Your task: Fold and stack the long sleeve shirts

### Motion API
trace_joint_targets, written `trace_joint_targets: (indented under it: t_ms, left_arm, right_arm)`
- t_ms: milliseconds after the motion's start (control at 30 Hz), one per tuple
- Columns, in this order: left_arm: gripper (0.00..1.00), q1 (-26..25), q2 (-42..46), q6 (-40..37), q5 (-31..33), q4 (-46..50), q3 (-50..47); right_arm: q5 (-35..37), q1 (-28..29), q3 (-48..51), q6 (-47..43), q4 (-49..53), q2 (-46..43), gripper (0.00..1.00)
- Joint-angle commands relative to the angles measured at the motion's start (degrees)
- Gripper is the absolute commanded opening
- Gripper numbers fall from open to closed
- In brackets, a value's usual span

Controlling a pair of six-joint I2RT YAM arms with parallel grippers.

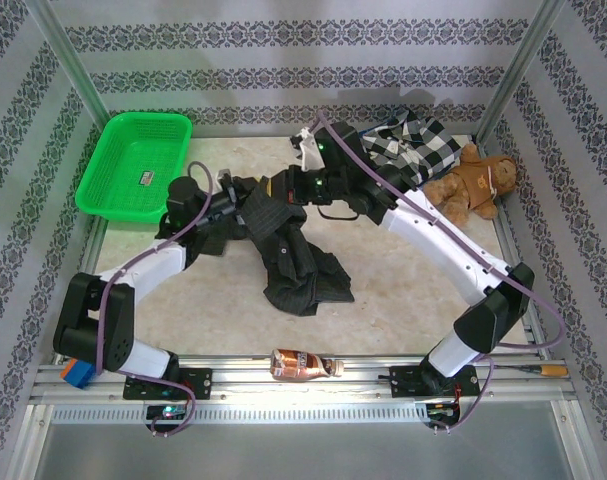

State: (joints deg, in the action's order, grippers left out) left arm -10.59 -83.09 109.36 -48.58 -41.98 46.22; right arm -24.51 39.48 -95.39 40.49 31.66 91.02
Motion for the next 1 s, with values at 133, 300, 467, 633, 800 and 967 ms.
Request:
trace_joint_targets:
  t_ms: [133,300,467,633,800,967]
  left_arm:
    - [0.00,16.1,9.7,-20.0,-11.2,15.5,10.6]
    - [0.00,16.3,10.7,-16.5,-12.1,3.5,10.7]
    - [0.00,16.3,14.3,-17.8,-12.3,4.9,9.9]
    - [0.00,16.4,21.5,-24.0,-9.7,16.5,8.2]
    - [0.00,16.8,28.2,-27.0,-7.2,25.3,6.2]
    - [0.00,18.6,33.9,-30.0,-5.8,34.3,7.4]
  right_arm:
    - [16.3,-6.1,17.2,7.4,9.7,-15.5,0.71]
    - [15.7,-7.8,29.8,6.9,10.1,-14.8,0.73]
    - [15.4,-5.3,31.0,3.6,9.1,-2.3,0.71]
    - [14.8,-3.3,31.5,3.0,4.0,6.5,0.72]
    - [17.0,-1.9,30.1,3.2,2.6,15.4,0.58]
    - [19.8,-4.1,28.4,3.2,1.4,17.1,0.08]
